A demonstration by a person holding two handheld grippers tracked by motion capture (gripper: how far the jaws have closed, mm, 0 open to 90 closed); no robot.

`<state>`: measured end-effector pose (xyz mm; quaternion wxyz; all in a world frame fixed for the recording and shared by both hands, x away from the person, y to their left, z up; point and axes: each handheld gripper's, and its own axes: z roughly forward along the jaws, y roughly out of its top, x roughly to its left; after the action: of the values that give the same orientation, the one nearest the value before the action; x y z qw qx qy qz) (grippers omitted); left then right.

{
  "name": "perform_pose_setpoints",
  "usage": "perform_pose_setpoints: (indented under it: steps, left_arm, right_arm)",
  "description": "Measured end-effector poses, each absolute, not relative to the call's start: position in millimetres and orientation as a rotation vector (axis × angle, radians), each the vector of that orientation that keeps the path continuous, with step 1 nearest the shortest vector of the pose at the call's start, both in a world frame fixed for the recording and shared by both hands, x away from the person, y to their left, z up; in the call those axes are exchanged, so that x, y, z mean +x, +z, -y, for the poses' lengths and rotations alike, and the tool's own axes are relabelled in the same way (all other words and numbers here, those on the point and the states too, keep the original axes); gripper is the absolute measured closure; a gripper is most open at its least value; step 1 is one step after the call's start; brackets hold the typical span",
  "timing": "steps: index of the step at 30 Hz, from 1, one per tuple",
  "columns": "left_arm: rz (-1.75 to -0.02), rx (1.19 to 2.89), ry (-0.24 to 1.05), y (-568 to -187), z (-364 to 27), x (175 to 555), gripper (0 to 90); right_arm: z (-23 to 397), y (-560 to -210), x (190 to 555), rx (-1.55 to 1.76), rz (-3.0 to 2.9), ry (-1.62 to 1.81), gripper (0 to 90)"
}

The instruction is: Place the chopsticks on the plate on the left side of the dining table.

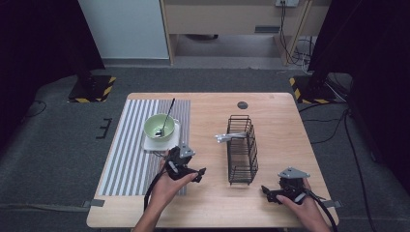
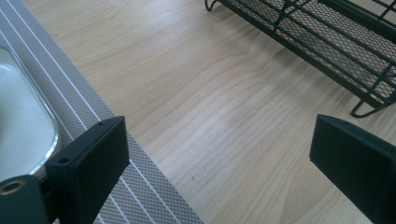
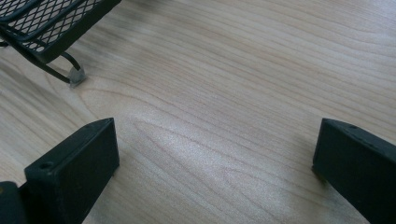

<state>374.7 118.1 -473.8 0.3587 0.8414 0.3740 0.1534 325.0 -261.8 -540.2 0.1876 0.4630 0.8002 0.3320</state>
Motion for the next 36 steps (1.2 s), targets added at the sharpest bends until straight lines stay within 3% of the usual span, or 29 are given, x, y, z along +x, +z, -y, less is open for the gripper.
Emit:
perform_pose_setpoints:
  steps: [36]
  left_arm:
    - [-0.873,2.206,0.394,-414.3,-101.0,384.5,3.7]
  right_arm:
    - [262.2,-540.2,325.1,1.299,-2.255,0.935,0.3]
